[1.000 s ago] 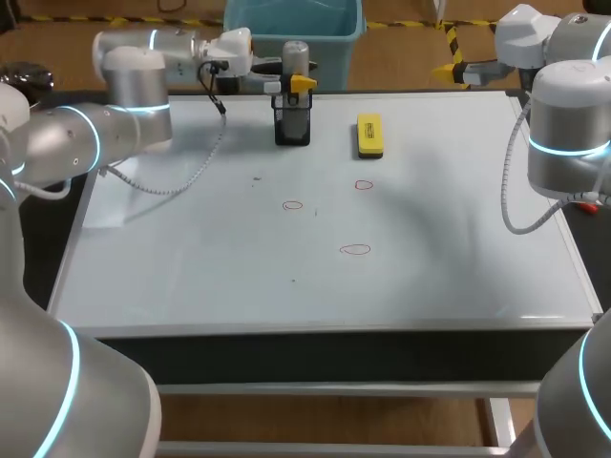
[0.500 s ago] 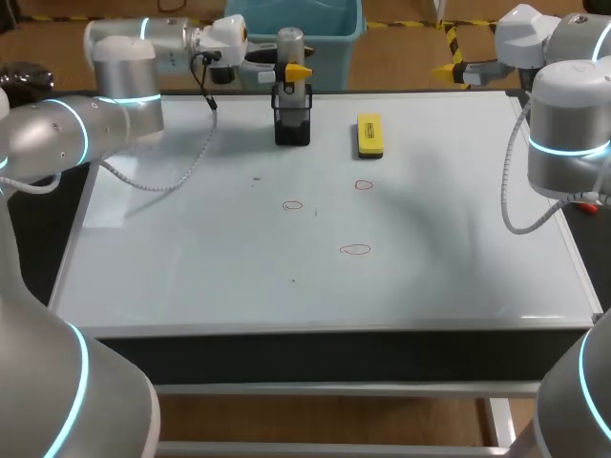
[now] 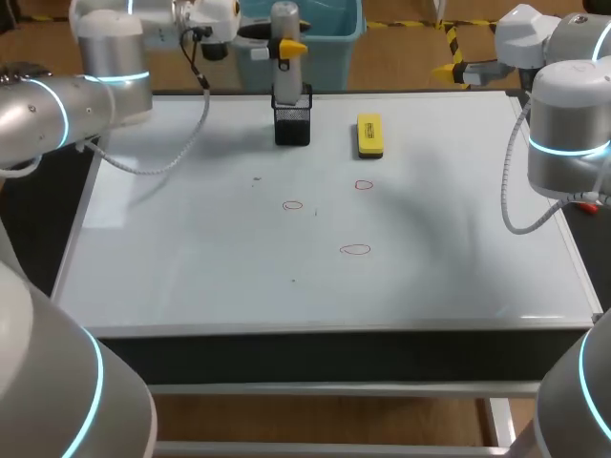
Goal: Pick up the inspection probe, press it on each red-marked spot on the whiteboard one by one, put down the probe, pick up the eraser, and wipe off all the red marks.
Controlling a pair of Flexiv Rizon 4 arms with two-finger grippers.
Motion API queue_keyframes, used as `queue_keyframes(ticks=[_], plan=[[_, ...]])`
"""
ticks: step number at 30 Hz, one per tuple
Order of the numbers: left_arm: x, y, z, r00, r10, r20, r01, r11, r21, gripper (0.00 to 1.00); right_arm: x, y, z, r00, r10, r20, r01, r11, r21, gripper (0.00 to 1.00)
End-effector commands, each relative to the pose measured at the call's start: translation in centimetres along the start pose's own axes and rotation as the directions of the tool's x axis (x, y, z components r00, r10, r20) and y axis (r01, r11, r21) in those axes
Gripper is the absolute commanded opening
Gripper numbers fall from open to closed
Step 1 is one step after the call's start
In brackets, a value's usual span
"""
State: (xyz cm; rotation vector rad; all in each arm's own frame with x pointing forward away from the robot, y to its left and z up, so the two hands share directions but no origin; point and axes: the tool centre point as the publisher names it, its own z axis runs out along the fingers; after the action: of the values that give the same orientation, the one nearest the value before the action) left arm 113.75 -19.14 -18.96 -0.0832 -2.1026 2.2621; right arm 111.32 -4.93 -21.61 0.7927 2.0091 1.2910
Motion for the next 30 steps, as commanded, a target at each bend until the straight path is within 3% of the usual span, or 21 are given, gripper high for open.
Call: queue_keyframes(ticks=[1,12,21,30], plan=[[1.3,-1.8,-0.6,0.973,-0.009,0.232,0.025,0.998,-0.066,0.0,0.0,0.0,0.0,1.0,0.0,-0.001,0.0,1.0,0.002,1.0],[4.1,-2.0,-4.3,0.936,0.002,0.353,0.01,0.999,-0.033,0.0,0.0,0.0,0.0,1.0,0.0,-0.001,0.0,1.0,0.002,1.0],[6.6,-1.1,-7.1,0.889,0.034,0.457,-0.014,0.999,-0.046,0.0,0.0,0.0,0.0,1.0,0.0,-0.001,0.0,1.0,0.002,1.0],[7.7,0.4,-8.5,0.846,0.026,0.533,-0.013,1.0,-0.028,0.0,0.0,0.0,0.0,1.0,0.0,-0.001,0.0,1.0,0.002,1.0]])
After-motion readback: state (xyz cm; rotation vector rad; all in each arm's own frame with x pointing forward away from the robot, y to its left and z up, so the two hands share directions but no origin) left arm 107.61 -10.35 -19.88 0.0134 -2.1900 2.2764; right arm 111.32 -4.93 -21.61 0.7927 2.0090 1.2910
